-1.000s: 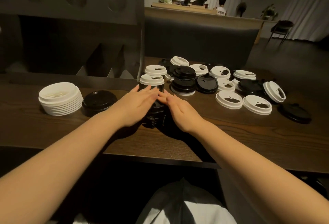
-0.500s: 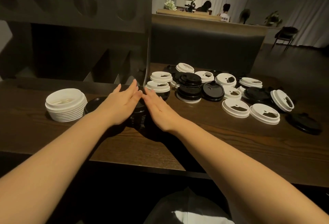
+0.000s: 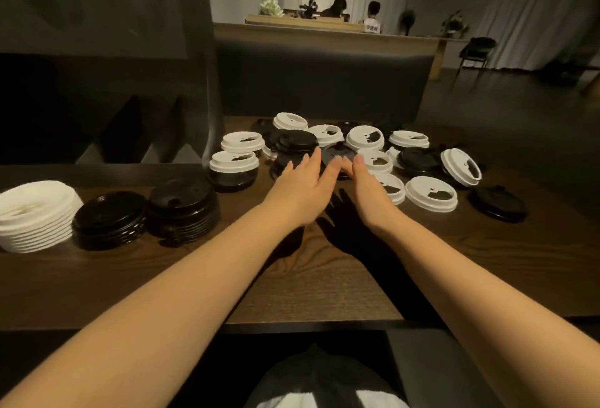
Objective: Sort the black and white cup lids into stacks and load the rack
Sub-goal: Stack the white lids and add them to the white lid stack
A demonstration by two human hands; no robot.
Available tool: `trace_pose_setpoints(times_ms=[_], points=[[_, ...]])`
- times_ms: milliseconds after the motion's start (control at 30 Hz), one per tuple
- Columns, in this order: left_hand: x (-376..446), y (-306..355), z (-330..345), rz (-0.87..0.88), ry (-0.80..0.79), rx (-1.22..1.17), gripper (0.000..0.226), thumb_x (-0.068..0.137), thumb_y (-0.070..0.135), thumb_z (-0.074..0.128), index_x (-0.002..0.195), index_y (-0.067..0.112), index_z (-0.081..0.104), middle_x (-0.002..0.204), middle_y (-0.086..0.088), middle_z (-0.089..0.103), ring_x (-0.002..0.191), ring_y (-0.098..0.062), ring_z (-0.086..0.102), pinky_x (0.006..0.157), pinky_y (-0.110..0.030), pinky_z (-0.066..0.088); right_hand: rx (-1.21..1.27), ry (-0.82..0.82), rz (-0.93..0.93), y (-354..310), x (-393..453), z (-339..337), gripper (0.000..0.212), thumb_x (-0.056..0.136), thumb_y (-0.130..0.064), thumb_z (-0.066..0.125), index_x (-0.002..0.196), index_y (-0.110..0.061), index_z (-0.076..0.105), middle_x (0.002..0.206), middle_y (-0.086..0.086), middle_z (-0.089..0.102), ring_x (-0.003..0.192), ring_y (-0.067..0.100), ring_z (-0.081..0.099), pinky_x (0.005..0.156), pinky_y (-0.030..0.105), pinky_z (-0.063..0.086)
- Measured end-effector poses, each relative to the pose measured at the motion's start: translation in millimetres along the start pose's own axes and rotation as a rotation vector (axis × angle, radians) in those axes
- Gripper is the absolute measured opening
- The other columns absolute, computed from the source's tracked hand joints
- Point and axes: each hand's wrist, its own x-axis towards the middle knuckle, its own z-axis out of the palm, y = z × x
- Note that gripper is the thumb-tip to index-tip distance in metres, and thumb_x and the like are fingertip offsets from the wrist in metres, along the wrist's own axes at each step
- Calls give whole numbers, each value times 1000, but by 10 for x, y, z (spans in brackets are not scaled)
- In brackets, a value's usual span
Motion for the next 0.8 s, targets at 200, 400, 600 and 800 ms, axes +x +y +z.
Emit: trace_pose_setpoints(times_ms=[200,400,600,800], points=[[299,345,415,-26,-89,68,58,103,39,11,154,15,3,162,-10,4,149,-23,1,120,-41,1,-16,66,65,450,-26,-412,46,105,-20,15,148,-7,28,157,12,23,147,28,11,118,48,9],[436,486,613,4,-187,-48,57,103,46,7,154,21,13,162,-1,5,149,-17,-4,119,-40,-4,-100,136,169,819,41,-591,44,103,-14,18,143,-7,36,150,17,35,143,36,19,117,53,11],[450,333,681,-36,-138,-261,64,99,54,11,153,21,21,160,2,17,148,-9,4,119,-32,5,-7,27,52,898,6,-515,60,104,-34,9,129,-16,60,138,-7,51,138,0,25,118,31,-12],[502,161,613,19,-189,-146,80,90,59,44,154,26,8,161,4,5,148,-13,-1,120,-38,9,572,15,192,909,-32,-522,54,90,-63,26,106,-35,69,115,-15,66,123,11,52,113,45,33]])
